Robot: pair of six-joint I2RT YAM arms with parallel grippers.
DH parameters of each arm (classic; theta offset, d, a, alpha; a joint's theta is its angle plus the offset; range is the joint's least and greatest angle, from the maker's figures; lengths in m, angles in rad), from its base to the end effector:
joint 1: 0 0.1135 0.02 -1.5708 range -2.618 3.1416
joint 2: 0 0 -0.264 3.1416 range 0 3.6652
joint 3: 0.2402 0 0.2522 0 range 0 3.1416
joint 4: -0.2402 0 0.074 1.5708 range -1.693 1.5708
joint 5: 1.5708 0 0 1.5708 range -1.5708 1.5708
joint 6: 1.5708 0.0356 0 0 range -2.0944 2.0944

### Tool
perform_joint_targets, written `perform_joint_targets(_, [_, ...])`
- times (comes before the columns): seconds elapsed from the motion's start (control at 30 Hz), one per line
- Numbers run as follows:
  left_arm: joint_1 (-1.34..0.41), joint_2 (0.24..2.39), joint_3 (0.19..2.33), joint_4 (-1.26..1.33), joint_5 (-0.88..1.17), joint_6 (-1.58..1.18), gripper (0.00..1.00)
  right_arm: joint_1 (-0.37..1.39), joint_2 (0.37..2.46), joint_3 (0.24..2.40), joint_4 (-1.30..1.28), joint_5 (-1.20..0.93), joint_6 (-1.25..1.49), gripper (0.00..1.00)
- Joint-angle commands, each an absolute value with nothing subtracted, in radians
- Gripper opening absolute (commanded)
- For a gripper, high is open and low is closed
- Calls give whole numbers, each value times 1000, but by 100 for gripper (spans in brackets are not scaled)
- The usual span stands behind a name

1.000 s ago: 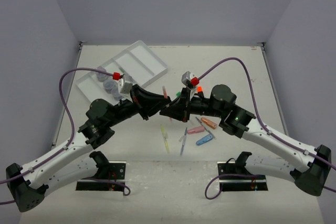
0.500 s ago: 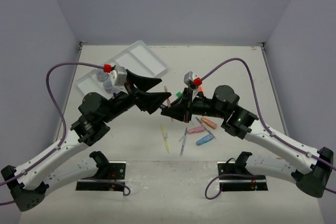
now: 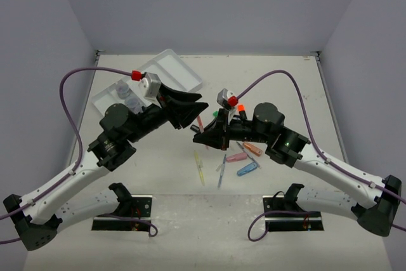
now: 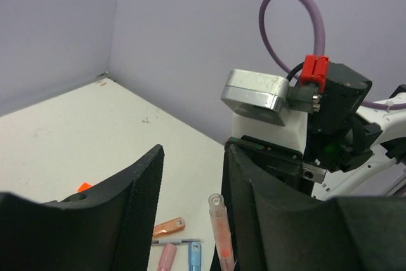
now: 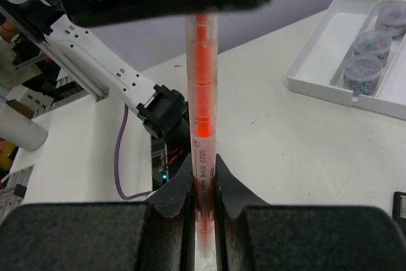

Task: Sort the stationery into containers
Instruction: Close the pen cap on the pen.

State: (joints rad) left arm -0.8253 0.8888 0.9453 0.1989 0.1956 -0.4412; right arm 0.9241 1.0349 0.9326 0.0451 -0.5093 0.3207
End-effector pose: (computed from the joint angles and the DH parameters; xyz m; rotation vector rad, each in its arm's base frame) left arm 0.1307 -0.1518 0.4197 0.4451 1.3505 -1.1923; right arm 0.1307 0.2019 0.3692 -0.9324 1.5458 1.3359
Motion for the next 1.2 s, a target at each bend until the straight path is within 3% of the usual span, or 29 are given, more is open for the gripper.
perform_joint_targets(0.0, [-822, 900, 979, 179, 232, -434, 28, 931, 1014, 985, 48, -453, 310, 0])
perform_joint_targets(0.07, [-822, 903, 968, 185, 255, -445, 13, 930, 1011, 991, 48, -439, 314, 0])
perform_joint_targets(0.17, [-822, 908, 956, 199, 292, -464, 1, 930, 1011, 1007, 46, -427, 316, 0])
perform_joint_targets(0.57, [-823, 932, 878, 233, 334, -556, 0, 931, 1049, 1188, 22, -288, 310, 0])
perform_joint_targets(0.83, [-829, 937, 736, 334, 380, -650, 0, 928, 1173, 1506, -64, -264, 256, 0])
perform_joint_targets(0.93, [-867, 952, 674, 377, 375, -672, 0, 930, 1266, 1717, -156, -259, 228, 0])
perform_joint_targets(1.03, [-877, 935, 651, 369, 350, -660, 0, 928, 1285, 1715, -158, -257, 224, 0])
perform_joint_targets(1.17, [-876, 883, 722, 201, 183, -618, 2, 928, 1243, 1541, -92, -275, 225, 0])
